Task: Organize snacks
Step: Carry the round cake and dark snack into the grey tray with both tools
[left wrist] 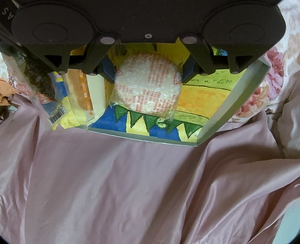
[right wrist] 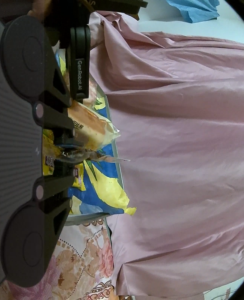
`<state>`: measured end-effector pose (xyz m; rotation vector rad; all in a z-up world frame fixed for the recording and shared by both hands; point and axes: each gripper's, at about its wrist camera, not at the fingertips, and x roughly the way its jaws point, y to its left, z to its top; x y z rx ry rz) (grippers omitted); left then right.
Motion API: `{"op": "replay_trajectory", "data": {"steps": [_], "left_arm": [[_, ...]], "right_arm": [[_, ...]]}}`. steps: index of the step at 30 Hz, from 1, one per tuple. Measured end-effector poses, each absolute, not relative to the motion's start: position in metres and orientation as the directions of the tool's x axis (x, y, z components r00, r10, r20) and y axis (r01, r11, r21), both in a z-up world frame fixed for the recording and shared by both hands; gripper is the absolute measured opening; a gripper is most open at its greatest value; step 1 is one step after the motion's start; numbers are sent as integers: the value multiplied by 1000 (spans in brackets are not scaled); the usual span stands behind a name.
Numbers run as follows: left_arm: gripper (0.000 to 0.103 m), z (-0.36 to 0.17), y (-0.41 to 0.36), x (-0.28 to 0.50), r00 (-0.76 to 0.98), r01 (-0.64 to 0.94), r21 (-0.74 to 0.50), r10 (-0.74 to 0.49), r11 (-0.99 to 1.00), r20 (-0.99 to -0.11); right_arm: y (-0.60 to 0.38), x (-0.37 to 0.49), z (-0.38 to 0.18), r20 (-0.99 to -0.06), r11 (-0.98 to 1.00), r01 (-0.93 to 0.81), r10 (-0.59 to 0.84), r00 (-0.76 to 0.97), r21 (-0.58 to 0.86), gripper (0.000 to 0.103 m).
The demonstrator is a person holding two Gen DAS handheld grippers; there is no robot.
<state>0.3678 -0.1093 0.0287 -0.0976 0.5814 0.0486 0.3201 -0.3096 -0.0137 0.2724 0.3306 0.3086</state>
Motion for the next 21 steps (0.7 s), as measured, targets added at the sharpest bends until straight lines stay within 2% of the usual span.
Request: {"op": "replay_trajectory", "data": {"steps": [2, 4, 10, 11, 15, 21], "left_arm": [[78, 29, -110, 368, 830, -81, -79, 23, 994, -557], [82, 30, -110, 366, 827, -91, -78, 32, 993, -561], [98, 38, -111, 355, 847, -103, -62, 55, 993, -530], [102, 40, -110, 353, 850, -111, -61, 62, 992, -523], [102, 46, -105, 343, 864, -124, -81, 67, 989, -499], [102, 57, -105, 328, 881, -127, -63, 83, 990, -465]], "right_arm": [[-308, 319, -13, -279, 924, -247, 329, 902, 291, 23], [-307, 318, -12, -272, 931, -246, 319, 908, 269, 43], [-307, 313, -8, -247, 943, -237, 293, 924, 234, 72], [-308, 312, -8, -242, 942, -238, 294, 925, 236, 74], [-309, 309, -4, -219, 944, -235, 286, 933, 233, 88], [-310, 297, 5, -160, 952, -224, 259, 953, 209, 103]]}}
